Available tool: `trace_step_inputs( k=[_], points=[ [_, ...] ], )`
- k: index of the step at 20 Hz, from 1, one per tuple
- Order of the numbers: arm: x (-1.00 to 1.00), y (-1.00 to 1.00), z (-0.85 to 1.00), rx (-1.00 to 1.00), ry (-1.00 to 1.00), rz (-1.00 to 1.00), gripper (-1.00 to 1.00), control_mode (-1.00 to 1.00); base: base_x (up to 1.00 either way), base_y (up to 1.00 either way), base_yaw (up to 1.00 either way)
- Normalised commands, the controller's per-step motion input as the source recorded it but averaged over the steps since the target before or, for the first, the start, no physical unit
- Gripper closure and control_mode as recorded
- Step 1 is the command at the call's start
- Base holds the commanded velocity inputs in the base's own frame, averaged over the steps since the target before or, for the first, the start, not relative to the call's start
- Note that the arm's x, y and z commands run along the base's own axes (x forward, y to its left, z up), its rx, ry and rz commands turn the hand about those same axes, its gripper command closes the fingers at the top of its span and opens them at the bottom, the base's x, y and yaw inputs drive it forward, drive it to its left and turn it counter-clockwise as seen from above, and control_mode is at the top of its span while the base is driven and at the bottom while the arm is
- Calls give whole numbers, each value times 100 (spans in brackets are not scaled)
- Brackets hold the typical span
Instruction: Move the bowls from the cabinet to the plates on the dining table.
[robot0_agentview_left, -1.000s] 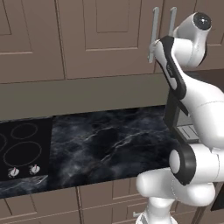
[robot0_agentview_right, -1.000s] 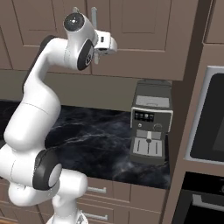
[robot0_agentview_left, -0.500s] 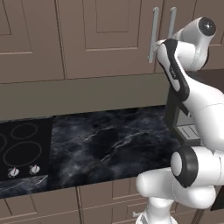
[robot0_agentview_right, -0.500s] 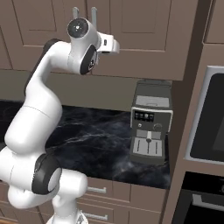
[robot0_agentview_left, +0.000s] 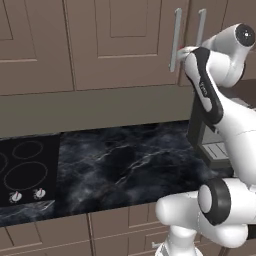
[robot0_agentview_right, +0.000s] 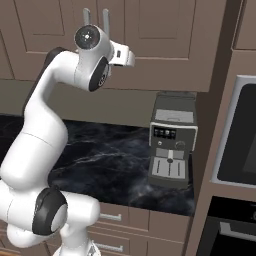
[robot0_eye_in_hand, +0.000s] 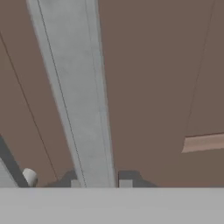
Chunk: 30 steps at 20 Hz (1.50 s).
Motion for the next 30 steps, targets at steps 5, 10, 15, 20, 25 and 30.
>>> trace_step_inputs(
  k=[5,10,15,20,25,30],
  points=[
    [-58,-41,-19,11,12,6,100,-100,0,0,0],
    [-73,-80,-1,2,6,14,100,-100,0,0,0],
    [-63,-68,-4,-4,-1,13,100,-100,0,0,0],
    [-69,-34,-9,-13,-13,7,100,-100,0,0,0],
    [-66,-27,-9,-22,-22,1,100,-100,0,0,0],
    [-52,-29,-8,-23,-18,-1,100,-100,0,0,0]
  ],
)
